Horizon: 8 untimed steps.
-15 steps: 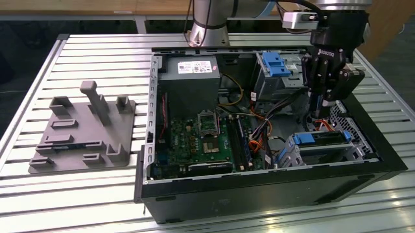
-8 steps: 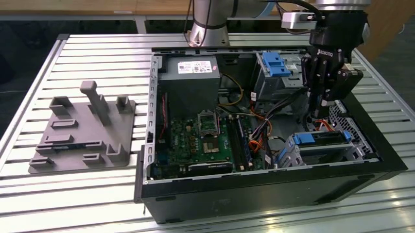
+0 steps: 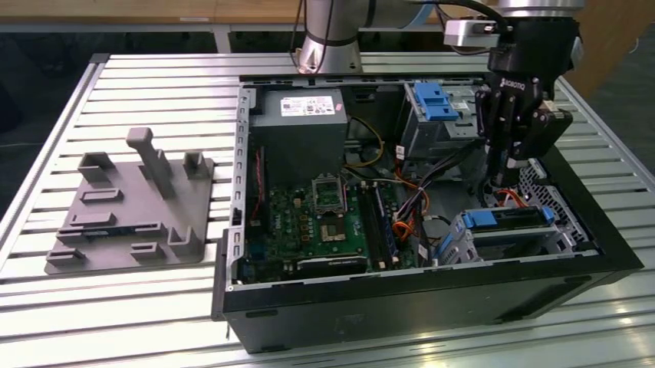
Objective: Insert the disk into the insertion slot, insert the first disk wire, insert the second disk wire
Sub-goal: 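Insert the second disk wire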
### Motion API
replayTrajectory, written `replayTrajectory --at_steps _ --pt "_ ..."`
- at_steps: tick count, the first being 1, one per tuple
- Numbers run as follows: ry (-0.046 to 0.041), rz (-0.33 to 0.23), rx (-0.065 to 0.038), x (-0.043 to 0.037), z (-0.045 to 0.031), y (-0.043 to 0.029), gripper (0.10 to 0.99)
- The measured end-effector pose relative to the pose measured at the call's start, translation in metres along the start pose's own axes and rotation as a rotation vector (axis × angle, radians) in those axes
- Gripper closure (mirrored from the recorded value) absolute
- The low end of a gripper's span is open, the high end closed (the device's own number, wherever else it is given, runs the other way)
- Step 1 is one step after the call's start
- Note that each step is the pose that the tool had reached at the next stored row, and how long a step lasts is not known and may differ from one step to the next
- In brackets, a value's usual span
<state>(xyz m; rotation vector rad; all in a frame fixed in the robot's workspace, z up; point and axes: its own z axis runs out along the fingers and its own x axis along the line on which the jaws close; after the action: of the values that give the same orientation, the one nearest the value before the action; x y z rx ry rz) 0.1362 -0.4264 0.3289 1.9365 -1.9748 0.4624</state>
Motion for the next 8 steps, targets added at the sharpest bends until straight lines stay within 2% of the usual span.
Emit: replayTrajectory --at_steps 8 --pt "0.0019 0.0 0.0 -0.0004 0.0008 0.0 0.725"
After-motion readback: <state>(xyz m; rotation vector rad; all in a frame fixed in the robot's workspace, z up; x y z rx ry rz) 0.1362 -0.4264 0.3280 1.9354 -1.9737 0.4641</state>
